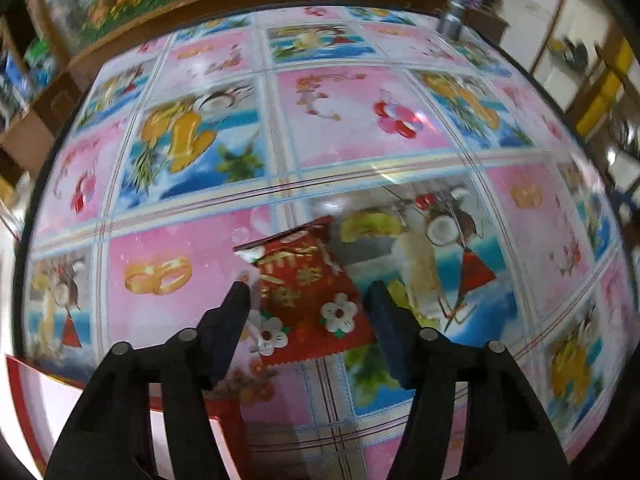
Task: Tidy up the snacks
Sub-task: 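Grasp another red flower-print candy with the left tool while the right tool grasps the pink-white packet, then carry both snacks over the tray and open both tools to drop them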
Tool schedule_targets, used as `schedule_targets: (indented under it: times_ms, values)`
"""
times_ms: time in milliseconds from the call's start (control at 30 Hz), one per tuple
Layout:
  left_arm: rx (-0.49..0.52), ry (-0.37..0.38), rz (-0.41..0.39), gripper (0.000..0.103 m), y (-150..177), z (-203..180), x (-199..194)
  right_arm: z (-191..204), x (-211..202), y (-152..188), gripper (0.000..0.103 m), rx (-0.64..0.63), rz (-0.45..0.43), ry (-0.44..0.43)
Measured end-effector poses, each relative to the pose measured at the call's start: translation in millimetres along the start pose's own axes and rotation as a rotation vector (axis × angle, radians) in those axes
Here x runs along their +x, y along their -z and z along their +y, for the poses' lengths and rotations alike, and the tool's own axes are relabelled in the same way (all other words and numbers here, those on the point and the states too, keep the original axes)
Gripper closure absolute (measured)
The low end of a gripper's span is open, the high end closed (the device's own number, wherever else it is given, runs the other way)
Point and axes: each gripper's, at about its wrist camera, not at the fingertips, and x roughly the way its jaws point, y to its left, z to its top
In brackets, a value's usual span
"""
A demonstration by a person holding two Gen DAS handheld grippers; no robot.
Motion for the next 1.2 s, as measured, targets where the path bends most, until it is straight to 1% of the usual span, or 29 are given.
schedule_targets:
  times_ms: [67,167,267,400,433,467,500,533,600,633,667,767,800,867,933,1067,1200]
  values:
    - [-0.031,-0.012,0.003,0.036,-1.2,7.6,0.9,-2.4,5.7,-0.1,0.026,-0.015,0.026,0.035]
    - [-0.052,-0.026,0.0,0.033,-2.7,13.7,2.5,10.1,17.6,6.0,0.026,-0.065,0.068,0.053]
    - [-0.053,-0.029,-0.004,0.032,-4.3,14.0,4.1,23.3,28.5,11.9,0.026,-0.109,0.085,0.082]
    - [-0.036,-0.021,-0.015,0.032,-5.7,11.8,5.4,27.3,45.5,23.0,0.028,-0.128,0.104,0.104]
    - [-0.032,-0.02,-0.018,0.032,-6.0,11.3,5.6,32.6,46.9,24.4,0.033,-0.16,0.08,0.12]
    - [-0.029,-0.019,-0.02,0.032,-6.3,10.7,5.8,36.3,49.5,26.5,0.046,-0.184,0.073,0.141]
    - [-0.027,-0.017,-0.023,0.032,-7.0,10.2,6.1,40.4,53.7,29.3,0.054,-0.206,0.069,0.16]
    - [-0.026,-0.017,-0.026,0.033,-7.1,9.5,6.3,45.5,58.2,33.2,0.068,-0.242,0.062,0.185]
    - [-0.014,-0.015,-0.037,0.035,-6.6,6.3,6.1,55.5,62.5,38.3,0.07,-0.306,0.056,0.22]
    - [-0.004,-0.013,-0.044,0.037,-6.3,3.9,5.7,61.7,65.7,43.7,0.074,-0.34,0.066,0.228]
    - [0.014,-0.009,-0.051,0.041,-5.7,0.1,5.1,64.8,69.3,46.3,0.077,-0.356,0.075,0.224]
    - [0.048,0.001,-0.054,0.052,-6.9,-9.4,3.9,81.9,79.7,61.7,0.081,-0.455,0.105,0.239]
    - [0.058,0.006,-0.054,0.056,-7.0,-12.1,3.7,88.2,82.9,67.8,0.081,-0.491,0.109,0.249]
    - [0.087,0.011,-0.057,0.062,-7.1,-19.9,2.7,99.0,89.7,79.0,0.082,-0.549,0.135,0.232]
    - [0.111,0.017,-0.062,0.065,-6.1,-27.9,2.0,107.3,94.0,90.7,0.082,-0.575,0.185,0.174]
    - [0.165,0.043,-0.072,0.066,1.0,-48.7,-1.2,118.4,101.5,110.6,0.082,-0.598,0.292,0.056]
    - [0.207,0.067,-0.076,0.067,14.2,-72.7,-6.8,130.1,107.6,128.8,0.082,-0.64,0.354,0.003]
